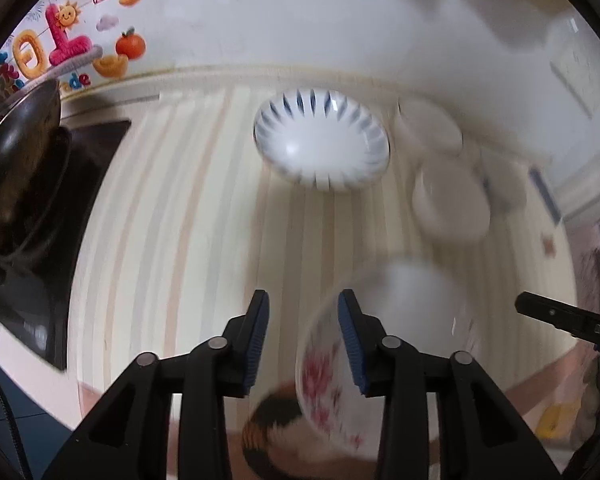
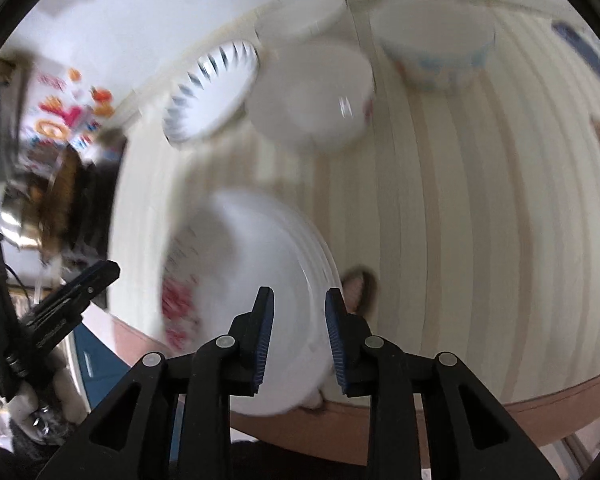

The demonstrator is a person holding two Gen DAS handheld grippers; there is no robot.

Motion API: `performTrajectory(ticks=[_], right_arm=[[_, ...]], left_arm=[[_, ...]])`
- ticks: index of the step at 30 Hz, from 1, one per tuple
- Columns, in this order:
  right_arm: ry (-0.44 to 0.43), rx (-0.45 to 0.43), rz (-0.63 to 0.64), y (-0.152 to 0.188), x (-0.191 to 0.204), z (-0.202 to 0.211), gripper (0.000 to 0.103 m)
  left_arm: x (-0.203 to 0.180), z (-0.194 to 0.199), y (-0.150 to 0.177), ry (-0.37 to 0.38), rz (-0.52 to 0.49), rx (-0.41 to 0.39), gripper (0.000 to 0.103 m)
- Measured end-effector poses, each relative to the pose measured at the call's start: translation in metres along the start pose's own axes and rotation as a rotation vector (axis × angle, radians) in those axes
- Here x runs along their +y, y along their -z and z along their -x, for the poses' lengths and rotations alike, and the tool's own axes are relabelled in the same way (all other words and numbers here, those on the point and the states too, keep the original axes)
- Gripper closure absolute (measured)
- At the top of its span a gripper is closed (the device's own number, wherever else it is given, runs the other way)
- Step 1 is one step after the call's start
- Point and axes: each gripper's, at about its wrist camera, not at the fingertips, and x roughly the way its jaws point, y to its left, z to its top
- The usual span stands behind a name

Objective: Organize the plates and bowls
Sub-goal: 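Carry the two stacked plates with both grippers toward the blue-striped plate, then grip the blue-striped plate rim with both grippers, adding it to the stack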

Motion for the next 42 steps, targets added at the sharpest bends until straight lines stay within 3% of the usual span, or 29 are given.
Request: performTrajectory(ticks=[2, 4, 6, 10, 14, 20, 23, 24, 26, 27, 34, 42], right_arm=[[-0.055, -0.041, 0.001, -0.027, 0.013, 0.011, 0.066], [-0.098, -0.062, -0.001, -0.064, 0.030, 0.009, 0.060], [-0.113, -0.065, -0.005, -0.096, 0.042, -0.004, 0.060], [-0.034, -0.011, 0.032, -0.158, 0.065, -0.059, 0.060], [0.031, 0.083, 0.018, -0.190, 0.063, -0.114, 0.060], [0.105, 0.142, 0.033, -0.209, 0.055, -0.156, 0.062], [0.123, 0.149, 0.031, -0.211, 0.056, -0.166, 0.073], [0.142, 0.143, 0.039, -0.211, 0.057, -0.167, 0.076], [0.172, 0.128, 0.054, -0.212, 0.059, -0.168, 0.078], [0.180, 0.125, 0.059, -0.212, 0.060, -0.169, 0.080], [0.181, 0.093, 0.087, -0.210, 0.060, -0.164, 0.084], [0.169, 0.056, 0.119, -0.200, 0.081, -0.148, 0.084]], left_arm=[[0.007, -0.007, -0.027, 0.001, 0.018, -0.004, 0.058], [0.021, -0.026, -0.065, -0.012, 0.053, -0.006, 0.058], [0.033, -0.049, -0.096, -0.024, 0.082, 0.005, 0.058], [0.049, -0.096, -0.135, -0.038, 0.097, 0.050, 0.058], [0.060, -0.138, -0.157, -0.054, 0.087, 0.107, 0.058], [0.060, -0.177, -0.170, -0.045, 0.052, 0.167, 0.058], [0.056, -0.190, -0.171, -0.035, 0.023, 0.184, 0.059], [0.056, -0.193, -0.172, -0.029, 0.019, 0.182, 0.061], [0.054, -0.196, -0.172, -0.012, 0.008, 0.170, 0.079], [0.053, -0.196, -0.172, -0.005, 0.008, 0.163, 0.079], [0.051, -0.186, -0.163, -0.031, 0.000, 0.131, 0.079], [0.058, -0.131, -0.140, -0.017, 0.023, 0.059, 0.079]])
